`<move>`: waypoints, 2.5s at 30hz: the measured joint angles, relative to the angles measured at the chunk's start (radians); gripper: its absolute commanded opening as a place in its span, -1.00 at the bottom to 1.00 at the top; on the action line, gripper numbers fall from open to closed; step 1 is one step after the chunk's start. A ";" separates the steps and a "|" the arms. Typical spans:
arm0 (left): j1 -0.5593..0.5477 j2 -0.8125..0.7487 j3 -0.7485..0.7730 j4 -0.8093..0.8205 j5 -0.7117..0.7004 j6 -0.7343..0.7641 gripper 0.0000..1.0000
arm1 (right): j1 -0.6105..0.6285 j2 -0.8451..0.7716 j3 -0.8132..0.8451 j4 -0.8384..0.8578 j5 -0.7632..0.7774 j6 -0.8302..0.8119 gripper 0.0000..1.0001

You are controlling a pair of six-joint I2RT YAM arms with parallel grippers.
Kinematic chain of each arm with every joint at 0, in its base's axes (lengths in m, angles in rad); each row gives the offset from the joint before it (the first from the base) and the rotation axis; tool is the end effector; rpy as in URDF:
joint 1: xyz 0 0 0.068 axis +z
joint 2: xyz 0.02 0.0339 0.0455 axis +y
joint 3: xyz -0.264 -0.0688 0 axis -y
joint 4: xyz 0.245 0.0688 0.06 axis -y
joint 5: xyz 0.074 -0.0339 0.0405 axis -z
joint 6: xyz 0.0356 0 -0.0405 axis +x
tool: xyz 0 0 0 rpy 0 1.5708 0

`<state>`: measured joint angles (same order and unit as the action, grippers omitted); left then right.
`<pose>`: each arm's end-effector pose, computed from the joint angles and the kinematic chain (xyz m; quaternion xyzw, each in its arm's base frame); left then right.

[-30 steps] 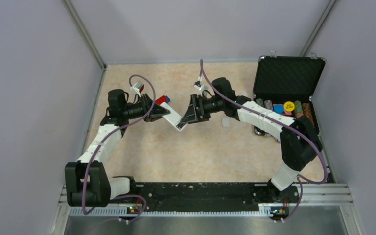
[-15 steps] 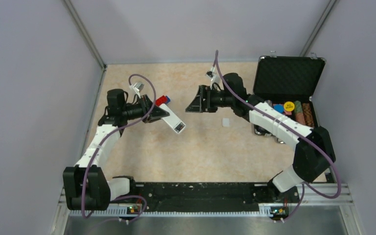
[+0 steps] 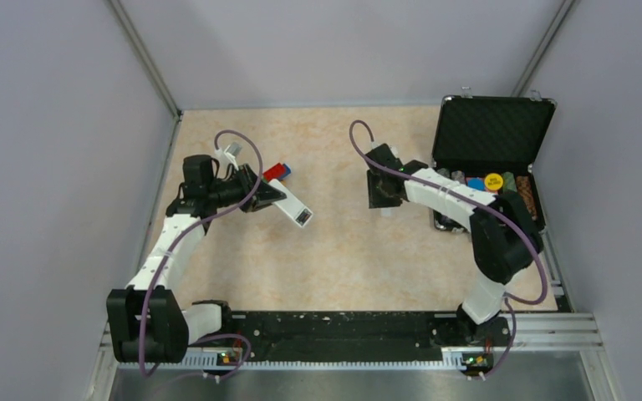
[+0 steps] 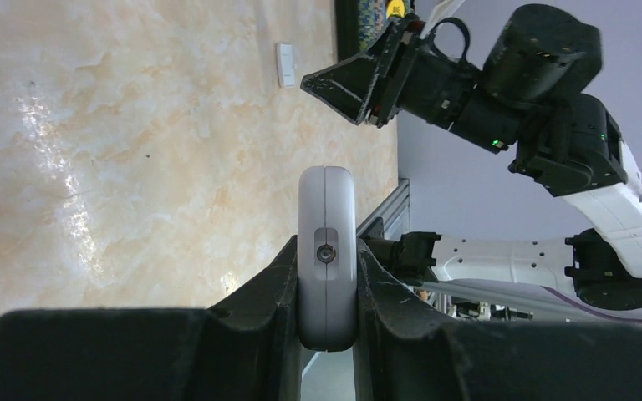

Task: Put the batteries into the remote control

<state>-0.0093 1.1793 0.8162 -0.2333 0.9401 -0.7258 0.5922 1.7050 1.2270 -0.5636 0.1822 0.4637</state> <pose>0.2479 -0.0311 0.2732 -0.0777 0.8121 -0.5235 0.2457 0.2986 0.1931 0.2216 -0.0380 0.9607 0.0553 0.2692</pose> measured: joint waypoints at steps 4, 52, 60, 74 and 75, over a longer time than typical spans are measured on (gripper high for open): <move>0.000 0.000 0.000 -0.006 -0.024 -0.005 -1.00 | 0.000 0.076 0.000 -0.028 0.063 -0.002 -0.31; 0.027 -0.039 -0.053 0.314 -0.159 -0.422 -1.00 | -0.021 -0.143 0.106 0.203 -0.315 0.420 -1.00; 0.019 -0.084 -0.136 0.490 -0.255 -0.606 -1.00 | 0.003 -0.193 0.072 0.500 -0.491 0.704 -1.00; -0.029 -0.143 -0.153 0.573 -0.347 -0.684 -1.00 | 0.126 -0.172 0.062 0.758 -0.551 0.969 -1.00; -0.029 -0.144 -0.153 0.573 -0.351 -0.686 -1.00 | 0.128 -0.170 0.062 0.759 -0.551 0.974 -1.00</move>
<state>-0.0387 1.0355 0.6636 0.3401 0.5892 -1.4117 0.7204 1.5352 1.2892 0.1951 -0.3687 1.4376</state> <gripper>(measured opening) 0.261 0.003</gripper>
